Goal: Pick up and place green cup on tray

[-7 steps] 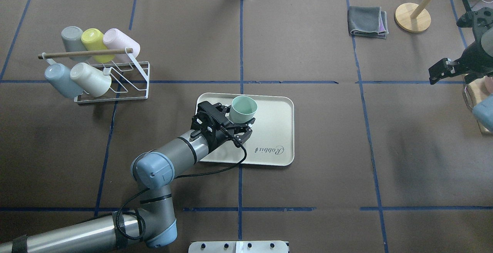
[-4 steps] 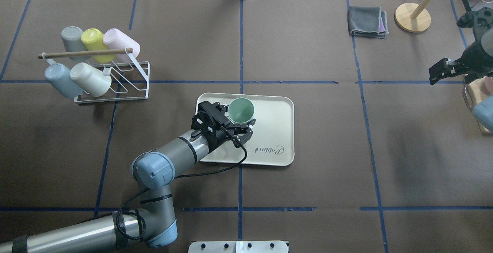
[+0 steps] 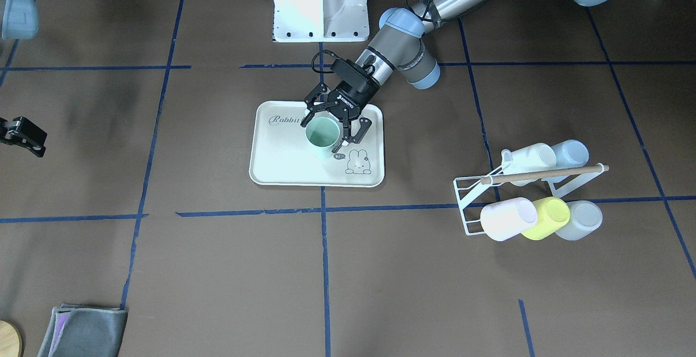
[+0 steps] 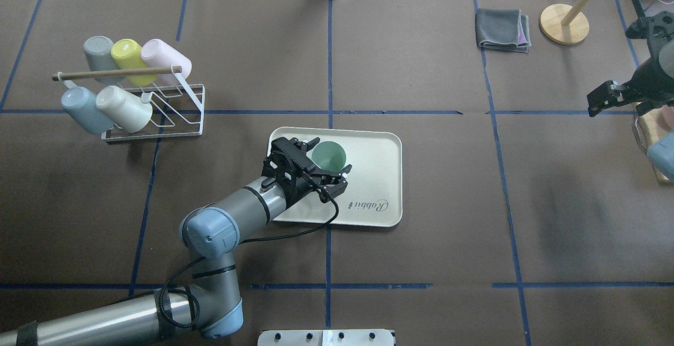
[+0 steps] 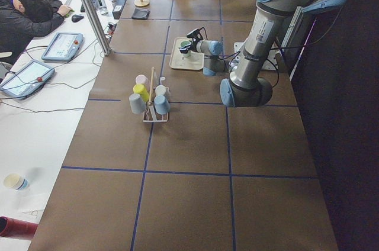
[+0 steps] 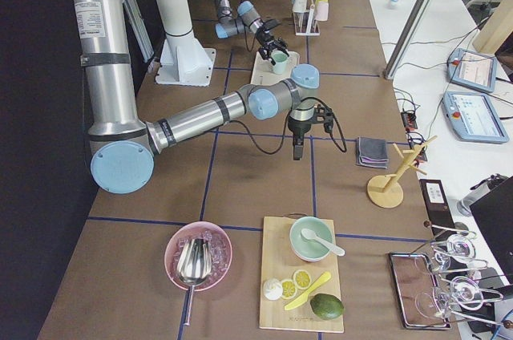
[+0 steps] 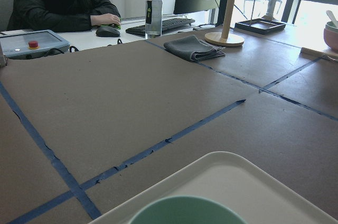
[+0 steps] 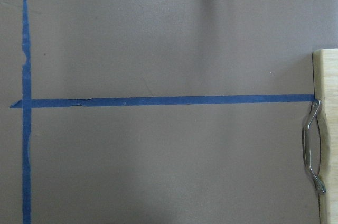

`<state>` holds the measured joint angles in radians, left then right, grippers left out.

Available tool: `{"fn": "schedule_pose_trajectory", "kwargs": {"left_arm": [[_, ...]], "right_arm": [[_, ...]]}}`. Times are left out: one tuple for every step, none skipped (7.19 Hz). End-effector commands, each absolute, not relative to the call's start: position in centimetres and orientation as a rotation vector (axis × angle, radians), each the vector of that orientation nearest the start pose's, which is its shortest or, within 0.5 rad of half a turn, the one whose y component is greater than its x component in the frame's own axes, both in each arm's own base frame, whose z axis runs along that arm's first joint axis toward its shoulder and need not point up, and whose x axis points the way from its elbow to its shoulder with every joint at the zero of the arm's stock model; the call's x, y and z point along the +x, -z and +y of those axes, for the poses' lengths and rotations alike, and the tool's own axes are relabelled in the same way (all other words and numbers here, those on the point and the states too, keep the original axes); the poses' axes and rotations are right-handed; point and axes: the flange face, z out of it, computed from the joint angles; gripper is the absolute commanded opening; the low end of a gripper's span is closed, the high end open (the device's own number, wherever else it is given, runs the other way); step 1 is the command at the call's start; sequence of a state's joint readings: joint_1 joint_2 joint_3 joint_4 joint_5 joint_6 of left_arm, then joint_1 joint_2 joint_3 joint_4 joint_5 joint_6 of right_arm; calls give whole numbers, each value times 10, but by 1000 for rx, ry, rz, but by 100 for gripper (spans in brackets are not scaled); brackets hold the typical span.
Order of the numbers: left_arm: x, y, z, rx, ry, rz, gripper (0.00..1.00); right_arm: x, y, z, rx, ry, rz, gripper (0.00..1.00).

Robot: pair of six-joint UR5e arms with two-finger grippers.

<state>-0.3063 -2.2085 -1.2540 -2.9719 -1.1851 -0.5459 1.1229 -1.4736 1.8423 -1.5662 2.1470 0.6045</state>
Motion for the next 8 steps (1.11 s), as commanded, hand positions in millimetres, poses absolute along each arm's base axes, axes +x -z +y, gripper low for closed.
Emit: {"fn": "schedule_pose_trajectory", "kwargs": {"left_arm": [[607, -245, -379, 1261, -208, 1137, 99], [591, -217, -386, 1233, -243, 1117, 99], [572, -193, -391, 1220, -251, 1089, 99], [555, -176, -400, 1191, -269, 1046, 99], [526, -162, -424, 1118, -317, 996, 99], [484, -150, -450, 1024, -354, 953, 99], [442, -147, -473, 915, -366, 920, 100], [404, -150, -496, 840, -364, 914, 100]], "right_arm": [[-158, -486, -512, 27, -43, -675, 100], [-159, -485, -513, 28, -43, -675, 100], [-159, -482, -514, 34, -41, -678, 100], [-160, -480, -515, 36, -40, -679, 100], [-159, -479, -515, 38, -41, -680, 100], [-158, -478, -515, 42, -40, -681, 100], [-156, -475, -516, 48, -42, -685, 100], [-156, -467, -520, 61, -41, -691, 100]]}}
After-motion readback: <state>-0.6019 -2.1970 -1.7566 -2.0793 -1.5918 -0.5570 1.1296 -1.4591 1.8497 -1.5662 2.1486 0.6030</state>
